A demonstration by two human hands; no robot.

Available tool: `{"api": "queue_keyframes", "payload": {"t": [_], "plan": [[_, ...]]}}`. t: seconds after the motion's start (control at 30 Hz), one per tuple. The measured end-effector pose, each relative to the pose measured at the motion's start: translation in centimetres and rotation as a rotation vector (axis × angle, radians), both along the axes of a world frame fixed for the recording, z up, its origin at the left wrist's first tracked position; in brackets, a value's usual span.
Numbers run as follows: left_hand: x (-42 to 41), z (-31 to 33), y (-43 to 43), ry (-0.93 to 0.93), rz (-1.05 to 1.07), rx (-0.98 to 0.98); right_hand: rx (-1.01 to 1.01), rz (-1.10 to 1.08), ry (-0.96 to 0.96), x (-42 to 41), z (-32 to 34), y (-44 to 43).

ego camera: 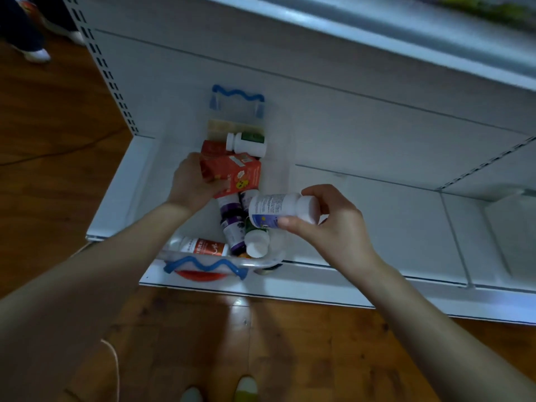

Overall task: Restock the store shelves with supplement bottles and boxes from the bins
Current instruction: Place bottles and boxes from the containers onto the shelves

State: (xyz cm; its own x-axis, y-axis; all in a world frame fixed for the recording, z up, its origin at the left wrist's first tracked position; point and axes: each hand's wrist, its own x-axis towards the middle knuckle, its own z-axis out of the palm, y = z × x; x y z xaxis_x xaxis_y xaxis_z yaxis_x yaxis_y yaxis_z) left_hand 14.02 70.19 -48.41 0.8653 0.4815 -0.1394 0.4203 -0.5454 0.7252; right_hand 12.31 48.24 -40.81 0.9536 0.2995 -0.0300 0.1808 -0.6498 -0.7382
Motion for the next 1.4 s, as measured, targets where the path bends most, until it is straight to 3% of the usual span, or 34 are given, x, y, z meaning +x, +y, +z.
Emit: {"api": "queue_keyframes", "payload": {"t": [0.23,0.6,0.77,1.07,1.4], "plan": [[-5.6,5.4,-0.2,-0.092,0.154,-0.085,-0.025,0.036,0.014,-3.9,3.7,-0.1],[-17.3,16.1,-3.2,-0.150,0.245,-0.319,-0.121,0.058,-0.025,-10.0,11.9,-2.2],[-20.5,21.4,-5.0,-0.205,0.238,-0.363,-0.071,0.022,0.058,-11.6,16.8,-5.0],[-20.7,29.2,-11.8,-0.355,0.057,-0.318,0.125,-0.101,-0.020,-11.7,25.2,-12.1],[-15.9,34.0,-25.0,-0.482,0.019,-0.405,0.059,-0.161,-0.159,-7.6,30.6,-28.0]]}}
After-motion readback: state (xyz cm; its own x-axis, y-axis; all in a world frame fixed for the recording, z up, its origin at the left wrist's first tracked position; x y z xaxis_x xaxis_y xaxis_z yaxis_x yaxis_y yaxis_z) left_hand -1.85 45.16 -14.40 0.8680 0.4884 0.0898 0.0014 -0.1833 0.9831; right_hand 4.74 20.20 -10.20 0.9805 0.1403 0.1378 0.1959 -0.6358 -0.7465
